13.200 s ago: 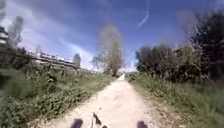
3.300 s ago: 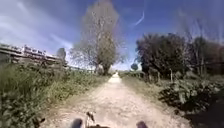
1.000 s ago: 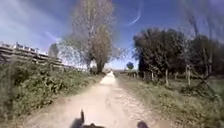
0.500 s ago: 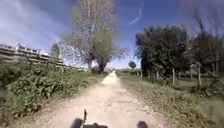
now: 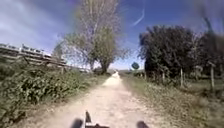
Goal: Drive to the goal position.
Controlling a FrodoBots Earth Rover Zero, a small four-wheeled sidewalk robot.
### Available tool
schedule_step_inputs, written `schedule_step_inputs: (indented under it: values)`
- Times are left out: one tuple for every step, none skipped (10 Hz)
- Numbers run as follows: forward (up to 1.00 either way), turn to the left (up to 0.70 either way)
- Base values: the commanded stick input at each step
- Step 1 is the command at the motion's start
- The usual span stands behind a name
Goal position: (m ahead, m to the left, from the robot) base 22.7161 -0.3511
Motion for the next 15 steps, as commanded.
schedule_step_inputs:
  values:
    - [0.7,-0.33]
    - [0.7,-0.35]
    - [0.7,-0.35]
    - [0.7,-0.35]
    - [0.7,-0.35]
    - [0.7,-0.19]
    - [0.7,0.0]
    - [0.7,0.0]
    - [0.7,0.0]
    - [0.7,0.0]
    - [0.7,0.0]
    - [0.7,0.0]
    - [0.7,0.0]
    - [0.7,0.0]
    - [0.7,0.0]
